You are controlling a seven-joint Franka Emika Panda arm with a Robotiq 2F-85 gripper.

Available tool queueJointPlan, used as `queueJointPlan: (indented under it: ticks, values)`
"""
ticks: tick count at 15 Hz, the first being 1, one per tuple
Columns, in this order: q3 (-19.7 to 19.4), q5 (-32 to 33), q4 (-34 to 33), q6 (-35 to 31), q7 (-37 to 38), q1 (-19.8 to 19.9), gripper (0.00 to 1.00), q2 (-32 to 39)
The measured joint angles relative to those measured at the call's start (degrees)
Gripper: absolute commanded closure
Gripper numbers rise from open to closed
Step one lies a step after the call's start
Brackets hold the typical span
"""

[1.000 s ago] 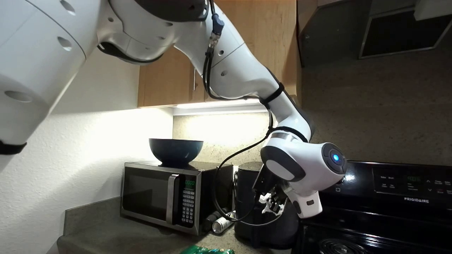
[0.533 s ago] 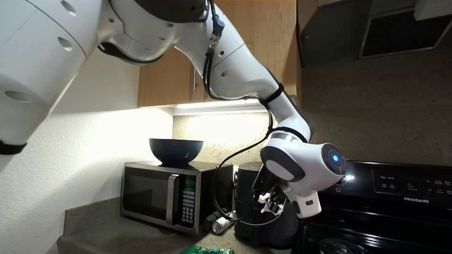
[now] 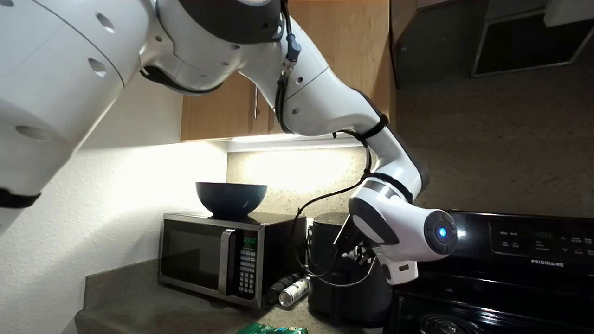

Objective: Use the tissue to wipe the airfryer

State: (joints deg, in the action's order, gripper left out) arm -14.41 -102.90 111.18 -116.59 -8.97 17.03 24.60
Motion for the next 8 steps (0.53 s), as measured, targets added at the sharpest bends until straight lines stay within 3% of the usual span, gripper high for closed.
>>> queueJointPlan:
  ticks: [8]
  values:
    - [-0.6,-15.2,-0.7,12.3,-4.5,4.3,0.98,1.4]
